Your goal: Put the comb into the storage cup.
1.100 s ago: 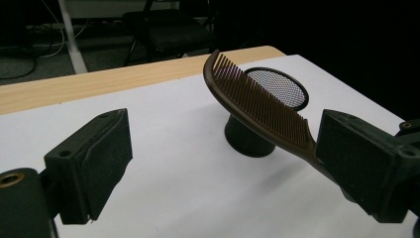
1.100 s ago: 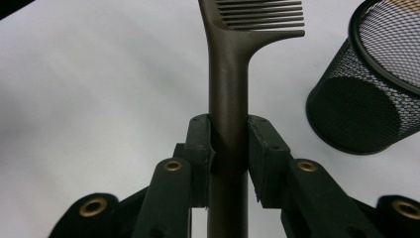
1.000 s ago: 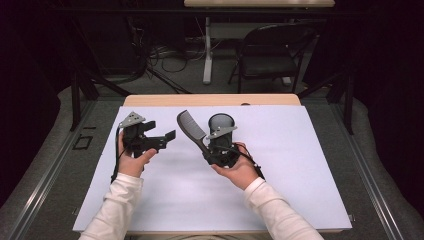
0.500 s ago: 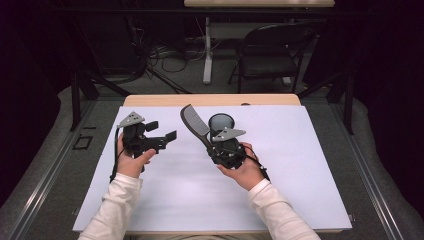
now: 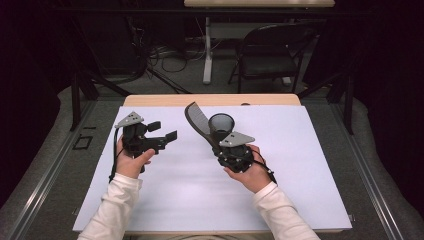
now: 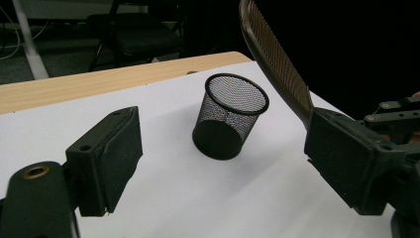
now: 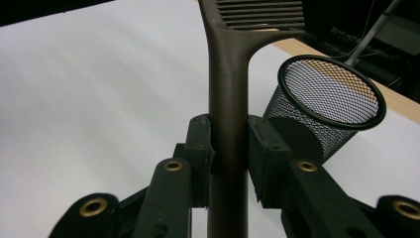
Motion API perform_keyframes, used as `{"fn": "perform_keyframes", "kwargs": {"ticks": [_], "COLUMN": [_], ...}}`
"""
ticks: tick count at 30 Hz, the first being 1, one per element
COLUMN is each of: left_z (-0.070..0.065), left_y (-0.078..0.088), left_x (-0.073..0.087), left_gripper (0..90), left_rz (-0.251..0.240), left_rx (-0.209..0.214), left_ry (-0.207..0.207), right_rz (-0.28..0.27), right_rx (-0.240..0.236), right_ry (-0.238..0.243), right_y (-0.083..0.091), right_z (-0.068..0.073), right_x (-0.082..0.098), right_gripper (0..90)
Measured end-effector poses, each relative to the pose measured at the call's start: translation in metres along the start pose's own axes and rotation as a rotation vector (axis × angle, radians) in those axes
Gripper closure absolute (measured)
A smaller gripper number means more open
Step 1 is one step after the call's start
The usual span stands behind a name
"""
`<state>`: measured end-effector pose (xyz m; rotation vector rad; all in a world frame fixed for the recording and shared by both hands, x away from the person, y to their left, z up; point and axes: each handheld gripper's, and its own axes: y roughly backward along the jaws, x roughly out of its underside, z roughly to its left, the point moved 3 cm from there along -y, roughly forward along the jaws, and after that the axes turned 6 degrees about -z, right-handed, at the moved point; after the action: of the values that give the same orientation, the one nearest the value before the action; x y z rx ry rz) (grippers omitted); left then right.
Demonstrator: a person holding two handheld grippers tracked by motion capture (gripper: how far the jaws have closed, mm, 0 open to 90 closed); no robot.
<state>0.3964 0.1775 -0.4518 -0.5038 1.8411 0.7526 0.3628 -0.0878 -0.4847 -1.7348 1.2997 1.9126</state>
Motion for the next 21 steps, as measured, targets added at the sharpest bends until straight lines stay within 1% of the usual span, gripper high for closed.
{"fn": "perform_keyframes", "kwargs": {"ticks": [6, 10, 16, 18, 21], "left_z": [-0.0018, -0.0028, -0.0056, -0.0065, -0.0074], "left_y": [-0.0002, -0.0003, -0.0013, -0.0017, -0.0021], "left_x": [0.0000, 0.0002, 0.0005, 0.0011, 0.0018], "left_gripper": [15.1, 15.7, 17.3, 20.5, 23.3], "left_rz": [0.003, 0.004, -0.009, -0.007, -0.003], "left_rx": [0.024, 0.043, 0.067, 0.083, 0.091], "left_ry": [0.004, 0.011, 0.010, 0.018, 0.025], "right_rz": [-0.017, -0.027, -0.040, -0.045, -0.051], "right_rx": [0.013, 0.016, 0.020, 0.019, 0.020], "right_ry": [0.035, 0.042, 0.057, 0.061, 0.068], "right_y": [0.0034, 0.0052, 0.0063, 0.0063, 0.0066], "right_z": [0.0006, 0.0017, 0.0059, 0.0078, 0.0101], "right_x": [0.0058, 0.0085, 0.0103, 0.0104, 0.0105], "right_gripper": [72.6, 72.6, 72.6, 72.6, 72.6]}}
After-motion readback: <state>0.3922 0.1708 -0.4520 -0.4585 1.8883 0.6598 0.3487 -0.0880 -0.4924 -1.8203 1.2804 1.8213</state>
